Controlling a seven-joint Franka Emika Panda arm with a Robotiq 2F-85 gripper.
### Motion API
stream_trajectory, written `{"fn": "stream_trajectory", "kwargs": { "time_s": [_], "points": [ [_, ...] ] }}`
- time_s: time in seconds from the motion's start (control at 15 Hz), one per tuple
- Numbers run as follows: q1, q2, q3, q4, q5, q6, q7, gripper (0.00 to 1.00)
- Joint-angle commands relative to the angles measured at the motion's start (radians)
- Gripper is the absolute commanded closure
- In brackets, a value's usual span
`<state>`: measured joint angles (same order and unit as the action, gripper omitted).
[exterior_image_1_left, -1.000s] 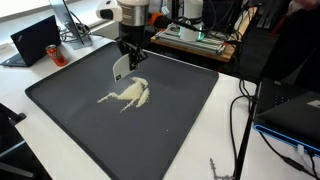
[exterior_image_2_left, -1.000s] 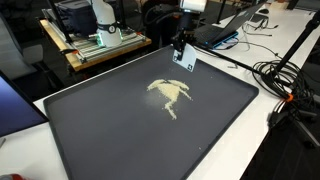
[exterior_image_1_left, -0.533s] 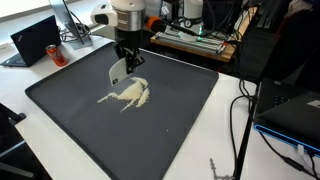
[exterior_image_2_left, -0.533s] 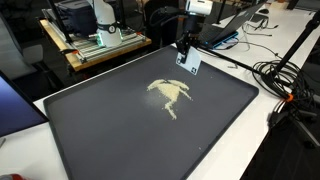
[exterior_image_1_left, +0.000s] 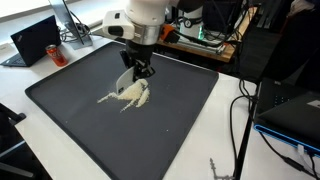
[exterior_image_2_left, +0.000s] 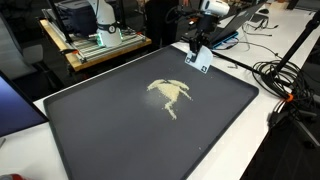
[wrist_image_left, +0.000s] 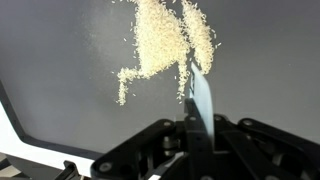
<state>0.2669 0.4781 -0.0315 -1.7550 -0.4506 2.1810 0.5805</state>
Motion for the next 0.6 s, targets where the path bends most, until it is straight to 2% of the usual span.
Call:
{"fn": "stream_trajectory", "kwargs": {
  "time_s": [0.0,0.2,0.33,0.53],
  "points": [
    [0.062,0.115,-0.033,0.136,-0.061,-0.078,0.073,0.99],
    [0.096,0.179,-0.051,0.182,-0.091,-0.063,0.129,0.99],
    [0.106,0.191,-0.062,0.163,-0.105,-0.012,0.165,0.99],
    [0.096,0.187,-0.048,0.147,-0.067,-0.012,0.141,0.96]
  ]
}}
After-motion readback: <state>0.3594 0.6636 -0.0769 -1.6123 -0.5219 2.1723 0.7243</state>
